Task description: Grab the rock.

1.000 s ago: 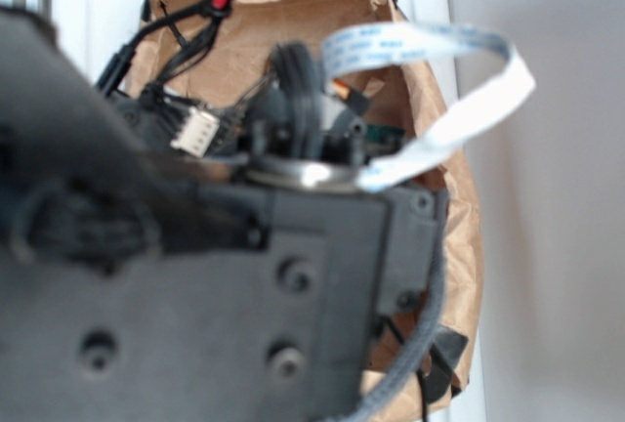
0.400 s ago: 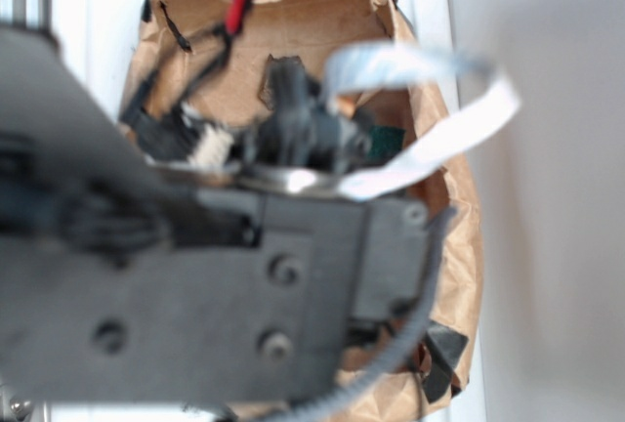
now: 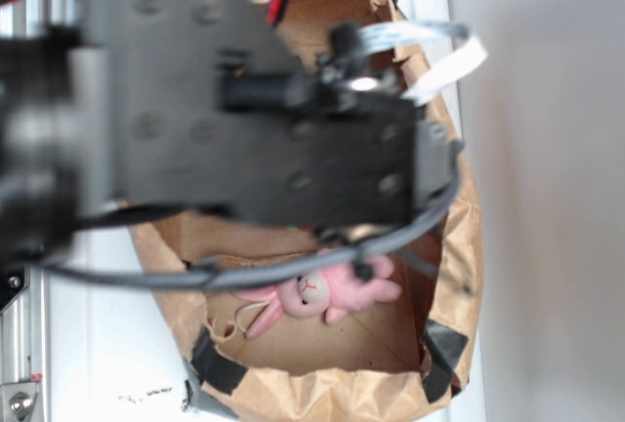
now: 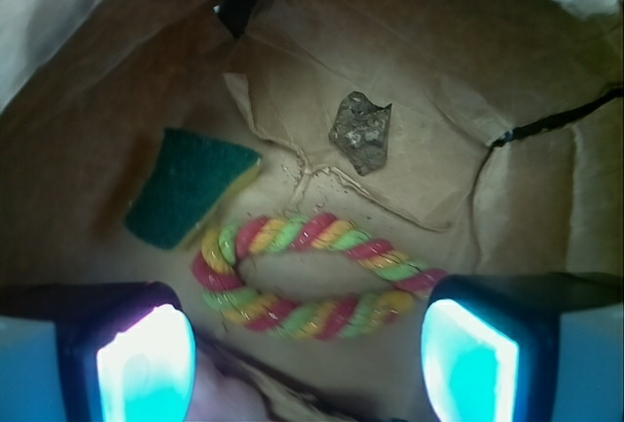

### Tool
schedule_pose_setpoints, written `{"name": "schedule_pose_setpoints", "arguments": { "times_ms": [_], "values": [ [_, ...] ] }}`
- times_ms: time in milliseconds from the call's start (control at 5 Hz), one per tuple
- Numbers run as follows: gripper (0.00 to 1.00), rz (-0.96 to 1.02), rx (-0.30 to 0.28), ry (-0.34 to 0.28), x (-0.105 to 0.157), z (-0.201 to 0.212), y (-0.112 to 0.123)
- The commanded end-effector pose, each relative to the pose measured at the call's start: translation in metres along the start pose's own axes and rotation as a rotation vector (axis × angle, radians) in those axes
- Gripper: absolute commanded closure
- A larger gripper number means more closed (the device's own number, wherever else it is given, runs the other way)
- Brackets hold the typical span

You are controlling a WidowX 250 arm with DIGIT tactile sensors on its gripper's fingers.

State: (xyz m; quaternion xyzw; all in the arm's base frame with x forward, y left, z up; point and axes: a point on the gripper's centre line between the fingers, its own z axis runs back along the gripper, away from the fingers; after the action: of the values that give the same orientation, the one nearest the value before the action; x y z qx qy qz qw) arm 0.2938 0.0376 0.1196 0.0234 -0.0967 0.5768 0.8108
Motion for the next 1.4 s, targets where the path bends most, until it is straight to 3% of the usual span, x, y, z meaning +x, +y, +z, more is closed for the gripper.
{"name": "schedule_pose_setpoints", "arguments": {
  "times_ms": [0, 400, 800, 1200],
  "values": [
    [0.0, 0.117, -0.088, 0.011, 0.027, -0.001, 0.016],
    [0.0, 0.077, -0.094, -0.02, 0.037, -0.002, 0.055],
    [0.0, 0.1, -0.039, -0.089, 0.055, -0.008, 0.069],
    [0.0, 0.1, -0.039, -0.089, 0.055, -0.008, 0.069]
  ]
}}
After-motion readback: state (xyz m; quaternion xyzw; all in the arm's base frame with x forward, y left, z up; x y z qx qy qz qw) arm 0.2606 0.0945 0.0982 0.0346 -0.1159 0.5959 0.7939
